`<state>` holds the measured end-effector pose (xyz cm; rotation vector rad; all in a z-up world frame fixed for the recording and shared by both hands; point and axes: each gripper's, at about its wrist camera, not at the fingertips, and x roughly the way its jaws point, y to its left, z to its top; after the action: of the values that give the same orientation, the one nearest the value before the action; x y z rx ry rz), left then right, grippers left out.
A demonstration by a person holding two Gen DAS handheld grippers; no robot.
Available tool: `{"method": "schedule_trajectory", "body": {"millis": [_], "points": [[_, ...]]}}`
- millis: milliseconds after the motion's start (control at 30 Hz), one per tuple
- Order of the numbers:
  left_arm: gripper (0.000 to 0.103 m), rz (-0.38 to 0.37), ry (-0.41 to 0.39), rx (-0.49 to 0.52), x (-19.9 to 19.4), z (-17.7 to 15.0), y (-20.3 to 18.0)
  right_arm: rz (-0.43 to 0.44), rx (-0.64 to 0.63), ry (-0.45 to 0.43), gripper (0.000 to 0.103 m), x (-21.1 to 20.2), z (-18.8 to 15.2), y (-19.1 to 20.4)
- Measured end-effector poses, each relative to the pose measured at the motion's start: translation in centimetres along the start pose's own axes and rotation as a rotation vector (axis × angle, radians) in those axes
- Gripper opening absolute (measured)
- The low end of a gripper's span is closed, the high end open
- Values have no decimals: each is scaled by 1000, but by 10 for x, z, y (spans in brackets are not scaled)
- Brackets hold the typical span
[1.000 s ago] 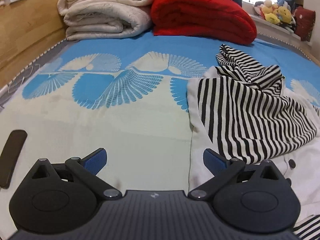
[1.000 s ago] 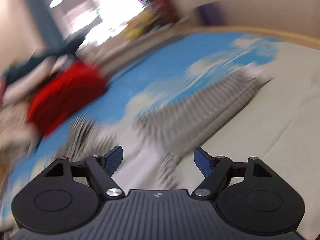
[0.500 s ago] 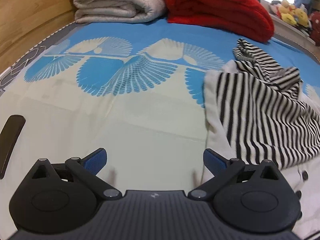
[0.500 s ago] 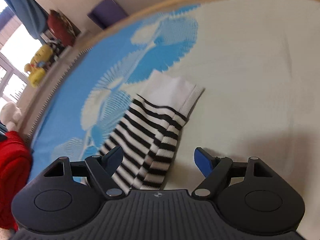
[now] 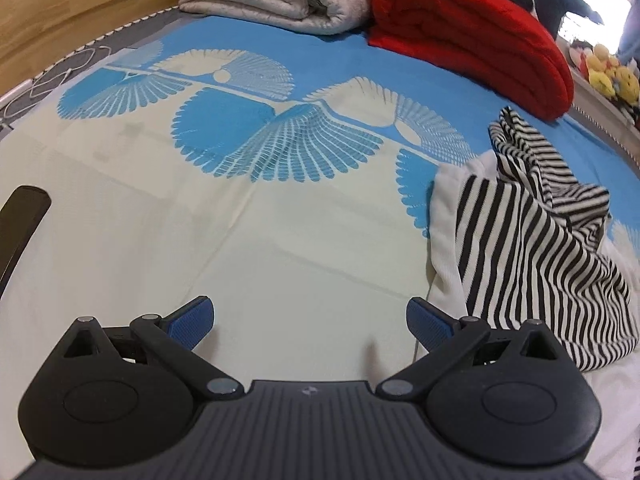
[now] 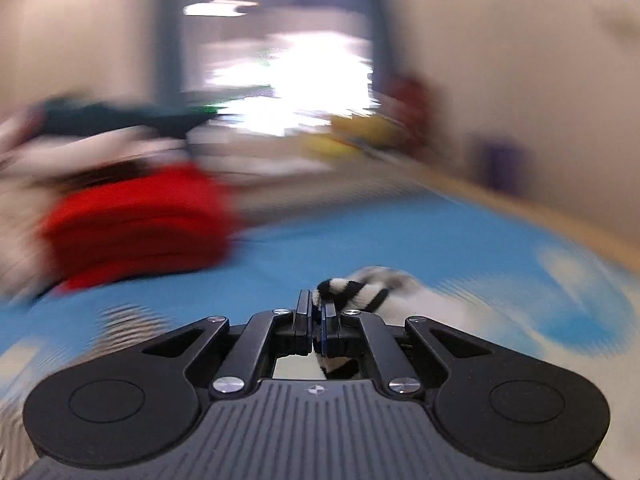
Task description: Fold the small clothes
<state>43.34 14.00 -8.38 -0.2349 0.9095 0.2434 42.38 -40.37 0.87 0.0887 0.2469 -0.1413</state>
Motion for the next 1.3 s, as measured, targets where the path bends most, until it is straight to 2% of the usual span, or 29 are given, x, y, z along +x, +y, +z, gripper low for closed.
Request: {"method": "schedule_trajectory", "body": {"millis": [33, 67, 100, 133, 167, 200, 267, 333, 400, 500, 600, 667, 767, 933, 1067, 1300], "points": [[103, 0, -6, -9, -2, 1, 3, 106, -79, -1, 6, -12, -7, 41], [103, 0, -13, -15, -3, 1, 5, 216, -143, 23, 12, -22, -19, 79], [103, 4, -19, -22, -5, 2, 7, 316, -214, 69, 31, -31, -37, 115], [103, 7, -21, -30, -5, 3, 9, 383, -297, 123, 45, -39, -58, 145], [103, 6, -18, -36, -6, 4, 11, 420, -373, 175, 70, -46, -81, 169], [103, 0, -11, -40, -6, 4, 13, 447, -452, 237, 75, -55, -106, 188], [103, -12, 3, -48, -5, 4, 16, 465, -545, 305, 75, -69, -136, 199], [103, -23, 2, -42, -7, 4, 18, 444, -538, 355, 78, -83, -144, 191], [103, -23, -8, -35, -10, 3, 17, 396, -446, 385, 80, -92, -135, 173], [103, -35, -15, -40, -13, 2, 13, 269, -265, 390, 80, -109, -117, 137], [103, -43, -30, -21, -19, -2, 3, 160, -84, 349, 81, -138, -106, 102], [103, -35, -50, 15, -25, -7, -8, 143, -28, 308, 82, -157, -106, 89], [103, -41, -59, 62, -32, -17, -23, 141, -67, 279, 82, -163, -118, 89], [103, -64, -54, 111, -36, -32, -40, 129, -186, 311, 82, -150, -129, 90], [103, -34, -72, 155, -34, -35, -48, 97, -156, 354, 82, -132, -128, 84], [103, -38, -55, 167, -30, -33, -46, 67, -81, 412, 82, -114, -130, 74]]}}
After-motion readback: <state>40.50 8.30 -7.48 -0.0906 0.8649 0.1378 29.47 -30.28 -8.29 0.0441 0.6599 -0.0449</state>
